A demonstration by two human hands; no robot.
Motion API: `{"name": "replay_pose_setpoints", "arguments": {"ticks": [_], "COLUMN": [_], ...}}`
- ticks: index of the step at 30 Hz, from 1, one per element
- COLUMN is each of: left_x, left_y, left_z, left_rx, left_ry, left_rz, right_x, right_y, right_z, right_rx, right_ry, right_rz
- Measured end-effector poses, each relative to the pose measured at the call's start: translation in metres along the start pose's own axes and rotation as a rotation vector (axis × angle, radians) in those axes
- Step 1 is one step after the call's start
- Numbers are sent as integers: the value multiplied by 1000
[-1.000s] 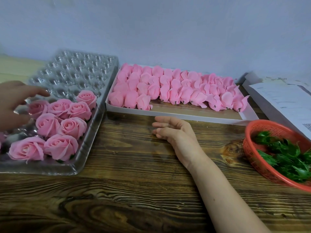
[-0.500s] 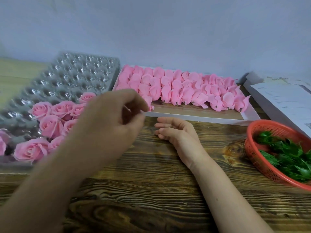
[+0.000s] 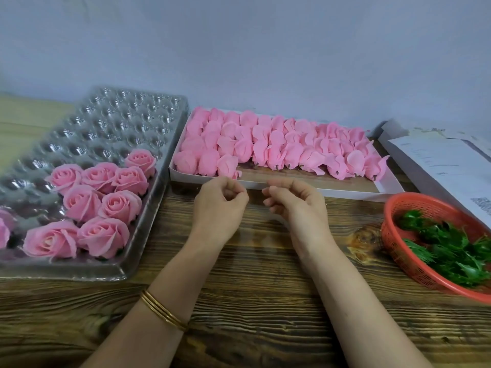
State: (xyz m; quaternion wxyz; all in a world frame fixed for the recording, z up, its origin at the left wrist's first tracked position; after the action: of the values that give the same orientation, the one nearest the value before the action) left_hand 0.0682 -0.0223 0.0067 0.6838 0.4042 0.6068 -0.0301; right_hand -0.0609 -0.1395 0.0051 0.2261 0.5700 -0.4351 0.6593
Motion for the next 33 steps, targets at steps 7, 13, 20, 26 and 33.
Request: {"name": "replay_pose_setpoints", "arguments": {"ticks": [7, 13, 20, 26, 33], "left_x": [12, 13, 13, 15, 16], "left_y": [-19, -16, -15, -16, -17], "left_z": [1, 3, 7, 10, 11], "left_rx": [188, 147, 86, 75, 84], "left_ry": [74, 81, 53, 51, 69], "left_rz": [-21, -66, -30, -40, -63], "right_x": [12, 27, 16, -11, -21], "right_y": [-5, -33, -57, -71, -80], "right_z": [10, 46, 90, 100, 105], "right_rx": [-43, -9, 6, 97, 110], "right_ry": [62, 138, 9, -242, -304], "right_rz": [-226, -523, -737, -809, -816]}}
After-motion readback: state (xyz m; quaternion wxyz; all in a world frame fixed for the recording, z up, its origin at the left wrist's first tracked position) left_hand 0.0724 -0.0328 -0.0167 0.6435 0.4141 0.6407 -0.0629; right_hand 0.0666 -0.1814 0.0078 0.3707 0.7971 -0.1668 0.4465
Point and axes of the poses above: each hand's wrist, its own z-axis towards the middle knuckle, its own y-axis out of the back of the hand, x = y × z, the point moved 10 cm from there along z, towards the middle knuckle, and after that the axes turned 14 degrees about z, right-handed, at the moved point
